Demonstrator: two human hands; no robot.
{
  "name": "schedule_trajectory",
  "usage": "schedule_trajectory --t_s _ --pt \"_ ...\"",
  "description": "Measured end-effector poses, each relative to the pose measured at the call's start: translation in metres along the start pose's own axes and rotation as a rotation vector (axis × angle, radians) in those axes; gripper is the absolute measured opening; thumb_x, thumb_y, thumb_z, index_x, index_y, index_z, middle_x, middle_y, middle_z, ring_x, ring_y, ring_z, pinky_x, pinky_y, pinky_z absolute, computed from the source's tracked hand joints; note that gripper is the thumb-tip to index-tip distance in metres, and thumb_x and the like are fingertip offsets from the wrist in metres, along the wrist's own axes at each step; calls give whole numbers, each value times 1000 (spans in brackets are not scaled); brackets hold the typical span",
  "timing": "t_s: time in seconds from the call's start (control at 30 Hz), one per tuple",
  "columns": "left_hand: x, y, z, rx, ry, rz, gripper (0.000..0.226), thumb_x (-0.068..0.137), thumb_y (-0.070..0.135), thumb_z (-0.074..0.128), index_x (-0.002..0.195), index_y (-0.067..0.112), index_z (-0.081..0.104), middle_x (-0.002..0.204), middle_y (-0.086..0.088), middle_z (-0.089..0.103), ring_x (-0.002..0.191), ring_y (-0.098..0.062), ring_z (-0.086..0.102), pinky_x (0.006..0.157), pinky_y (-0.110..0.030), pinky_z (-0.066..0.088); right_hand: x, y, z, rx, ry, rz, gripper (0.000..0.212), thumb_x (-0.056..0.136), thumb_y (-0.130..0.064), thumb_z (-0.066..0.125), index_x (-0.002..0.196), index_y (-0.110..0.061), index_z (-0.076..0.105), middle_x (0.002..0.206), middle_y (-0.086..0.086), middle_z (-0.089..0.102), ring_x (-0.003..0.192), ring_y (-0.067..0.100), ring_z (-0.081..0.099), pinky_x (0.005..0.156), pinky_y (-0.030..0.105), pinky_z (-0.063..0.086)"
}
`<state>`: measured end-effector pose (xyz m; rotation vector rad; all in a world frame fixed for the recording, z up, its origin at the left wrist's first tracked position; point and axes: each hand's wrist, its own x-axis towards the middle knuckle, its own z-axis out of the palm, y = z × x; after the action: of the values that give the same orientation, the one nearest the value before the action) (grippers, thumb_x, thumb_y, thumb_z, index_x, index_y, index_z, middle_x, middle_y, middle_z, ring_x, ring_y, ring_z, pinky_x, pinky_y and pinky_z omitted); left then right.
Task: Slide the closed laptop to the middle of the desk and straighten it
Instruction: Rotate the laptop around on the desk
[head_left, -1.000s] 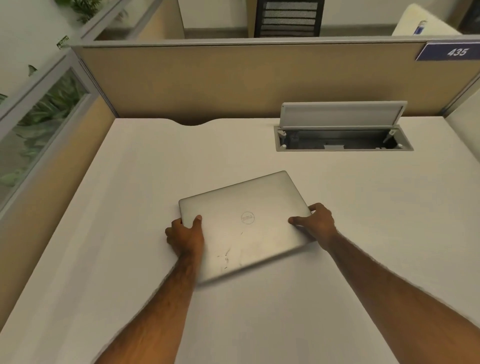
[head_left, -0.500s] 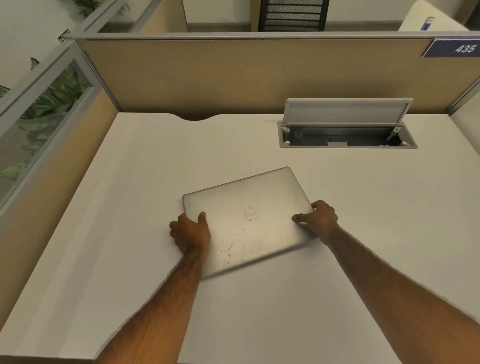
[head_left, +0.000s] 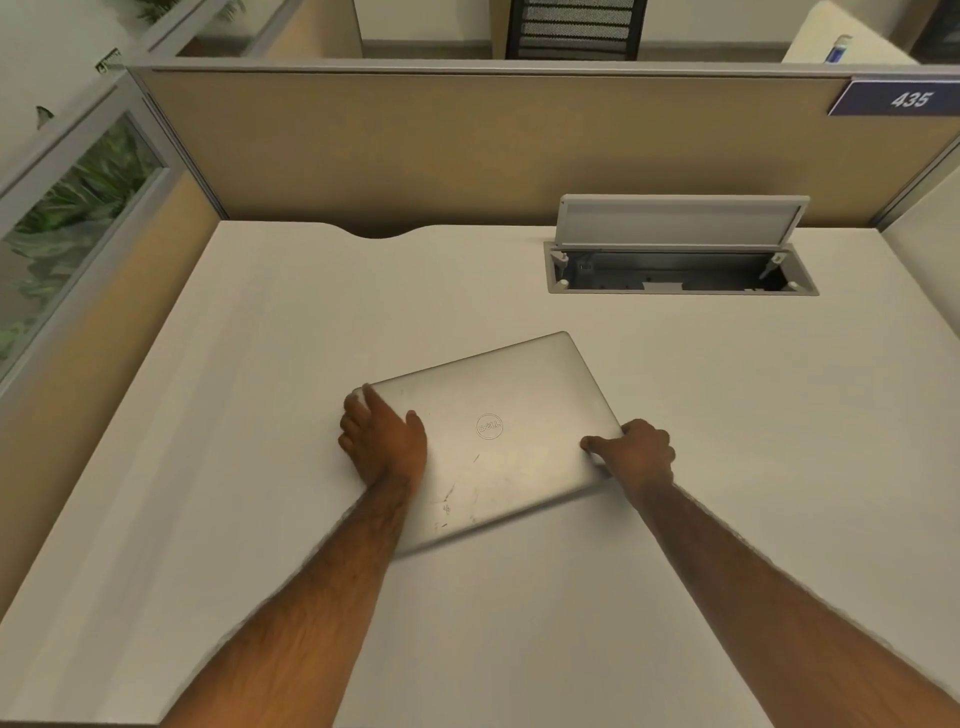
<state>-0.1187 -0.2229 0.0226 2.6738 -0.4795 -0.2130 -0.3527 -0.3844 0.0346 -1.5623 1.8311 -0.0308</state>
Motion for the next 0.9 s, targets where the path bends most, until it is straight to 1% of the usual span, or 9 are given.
schedule_trajectory --t_s 0.1,0.17,0.27,0.33,0.43,0.5,0.53,0.67,0.9 --pt "21 13 2 116 -126 260 68 96 37 54 153 8 32 160 -14 30 147 -33 30 121 -46 21 -17 15 5 101 52 81 70 73 -40 81 126 -4 52 130 20 50 118 43 54 94 48 53" --pt "35 24 4 186 -243 400 63 96 38 52 150 10 36 156 -12 38 144 -32 35 119 -45 25 -31 25 11 237 41 121 74 74 -34 83 127 1 44 127 26 55 108 45 63 88 48 56" --pt "50 44 6 284 -357 484 60 95 44 50 145 12 42 146 -12 49 135 -32 46 111 -44 34 -52 31 18 543 -70 211 54 77 -24 81 112 5 51 98 22 65 66 35 67 55 40 58" --pt "55 55 9 295 -397 489 61 94 47 50 145 12 43 143 -12 51 132 -33 49 110 -43 36 -66 29 24 689 -244 293 38 84 -23 77 99 6 57 81 24 62 54 32 61 49 35 53" --pt "58 67 15 265 -434 509 61 93 46 52 142 12 45 140 -13 51 129 -34 51 108 -42 38 -85 22 36 806 -493 388 34 92 -25 71 101 4 55 97 31 63 75 44 69 57 42 61" --pt "59 72 19 218 -458 502 61 92 46 54 143 12 45 141 -13 50 129 -34 50 107 -41 39 -92 18 45 894 -549 433 36 93 -22 69 108 8 54 108 35 63 97 50 69 63 45 61" --pt "60 73 20 175 -476 480 62 92 45 55 145 13 44 144 -12 49 132 -34 48 109 -41 39 -95 16 49 935 -555 448 36 94 -21 68 109 8 54 107 35 63 100 50 68 66 46 61" --pt "68 74 23 -19 -505 361 64 90 43 61 146 17 47 151 -6 47 141 -28 43 116 -40 37 -97 10 58 1005 -551 485 34 92 -21 70 103 8 55 98 29 64 90 44 68 72 46 62" --pt "76 79 33 -119 -490 301 57 85 38 70 136 14 61 141 -9 58 135 -31 50 115 -42 40 -107 4 62 1000 -458 488 32 88 -22 76 100 2 59 90 23 67 73 33 72 59 33 60"
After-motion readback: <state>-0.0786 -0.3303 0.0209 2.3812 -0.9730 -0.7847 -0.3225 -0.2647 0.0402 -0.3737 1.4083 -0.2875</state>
